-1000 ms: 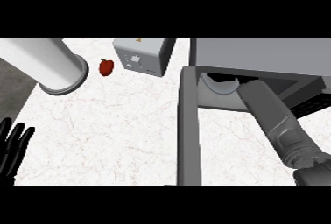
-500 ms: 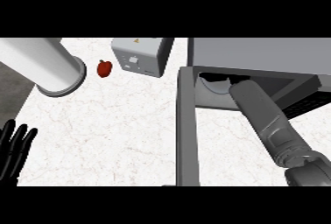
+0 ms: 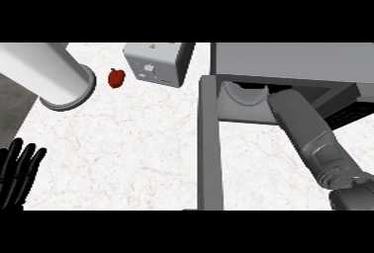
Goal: Pick up the milk, place it into the microwave and close the microwave
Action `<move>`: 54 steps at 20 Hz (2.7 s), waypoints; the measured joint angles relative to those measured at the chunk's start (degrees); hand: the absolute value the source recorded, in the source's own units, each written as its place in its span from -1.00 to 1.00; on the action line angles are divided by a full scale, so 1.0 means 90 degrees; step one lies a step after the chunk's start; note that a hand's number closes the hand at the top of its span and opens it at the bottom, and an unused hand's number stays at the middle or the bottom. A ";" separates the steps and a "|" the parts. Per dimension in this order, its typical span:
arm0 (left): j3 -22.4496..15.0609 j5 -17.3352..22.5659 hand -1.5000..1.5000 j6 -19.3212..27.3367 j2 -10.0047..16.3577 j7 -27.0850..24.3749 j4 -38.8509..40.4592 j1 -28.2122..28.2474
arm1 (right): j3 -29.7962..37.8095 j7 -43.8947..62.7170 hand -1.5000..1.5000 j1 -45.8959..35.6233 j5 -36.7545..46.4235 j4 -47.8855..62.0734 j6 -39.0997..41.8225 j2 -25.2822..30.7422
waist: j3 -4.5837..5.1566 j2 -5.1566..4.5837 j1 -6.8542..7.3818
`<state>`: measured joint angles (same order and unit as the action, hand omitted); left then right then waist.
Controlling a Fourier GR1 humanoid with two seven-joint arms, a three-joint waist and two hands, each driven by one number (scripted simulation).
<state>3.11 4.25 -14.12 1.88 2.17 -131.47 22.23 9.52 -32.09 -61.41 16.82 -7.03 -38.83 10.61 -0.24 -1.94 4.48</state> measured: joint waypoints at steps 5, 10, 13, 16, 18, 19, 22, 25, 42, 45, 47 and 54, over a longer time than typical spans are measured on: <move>-0.0091 -0.0020 -1.00 0.0006 -0.0057 0.0037 -0.0142 0.0129 | 0.0137 -0.0284 -1.00 0.0151 -0.0086 -0.0065 0.0039 0.0189 | -0.0005 0.0000 -0.0026; -0.0150 -0.0062 -1.00 -0.0022 -0.0102 -0.0058 -0.0197 0.0267 | 0.0292 -0.0523 -1.00 0.0254 -0.0201 -0.0095 0.0278 0.0362 | -0.0012 -0.0001 -0.0041; -0.0233 -0.0206 -1.00 0.0028 -0.0156 -0.0191 -0.0104 0.0342 | 0.0407 -0.0700 -1.00 0.0326 -0.0327 -0.0145 0.0748 0.0402 | 0.0006 0.0017 -0.0062; -0.0319 -0.0266 -1.00 0.0105 -0.0182 -0.0198 -0.0146 0.0429 | 0.0491 -0.0734 -1.00 0.0355 -0.0430 -0.0189 0.1131 0.0374 | 0.0015 0.0037 -0.0098; -0.0328 -0.0278 -1.00 0.0142 -0.0185 -0.0130 -0.0149 0.0350 | 0.0546 -0.0775 -1.00 0.0381 -0.0498 -0.0225 0.1411 0.0369 | 0.0024 0.0045 -0.0115; -0.0364 -0.0276 -1.00 0.0144 -0.0190 -0.0133 -0.0196 0.0429 | 0.0584 -0.0762 -1.00 0.0387 -0.0544 -0.0246 0.1500 0.0352 | 0.0021 0.0053 -0.0130; -0.0442 -0.0295 -1.00 0.0145 -0.0198 -0.0179 -0.0213 0.0501 | 0.0701 -0.0789 -1.00 0.0459 -0.0702 -0.0344 0.1811 0.0314 | 0.0027 0.0081 -0.0161; -0.0418 -0.0196 -1.00 0.0114 -0.0171 -0.0122 -0.0241 0.0505 | 0.0771 -0.0842 -1.00 0.0588 -0.0820 -0.0465 0.2101 0.0253 | 0.0057 0.0121 -0.0181; -0.0712 -0.0315 -1.00 0.0367 -0.0145 -0.0001 -0.0331 0.0539 | 0.0553 -0.1421 -1.00 0.2433 -0.1101 -0.1382 0.3302 -0.0485 | 0.0073 0.0307 -0.0453; -0.0863 -0.0356 -1.00 0.0253 -0.0142 -0.0069 -0.0340 0.0677 | 0.0582 -0.1516 -1.00 0.2953 -0.1268 -0.1617 0.3594 -0.0557 | 0.0055 0.0295 -0.0499; -0.0942 -0.0334 -1.00 0.0111 -0.0106 -0.0187 -0.0212 0.0751 | 0.0573 -0.1596 -1.00 0.3316 -0.1359 -0.1808 0.3762 -0.0618 | 0.0048 0.0283 -0.0524; -0.1339 -0.0174 1.00 -0.0414 0.0140 -0.0091 0.0121 0.0491 | 0.0394 -0.1763 -1.00 0.4432 -0.1608 -0.2533 0.4597 -0.0758 | 0.0035 0.0254 -0.0585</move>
<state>-8.94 2.68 -17.85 3.14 1.35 -130.39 26.65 13.06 -47.96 -21.52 2.34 -29.82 2.55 3.78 0.08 0.35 -0.78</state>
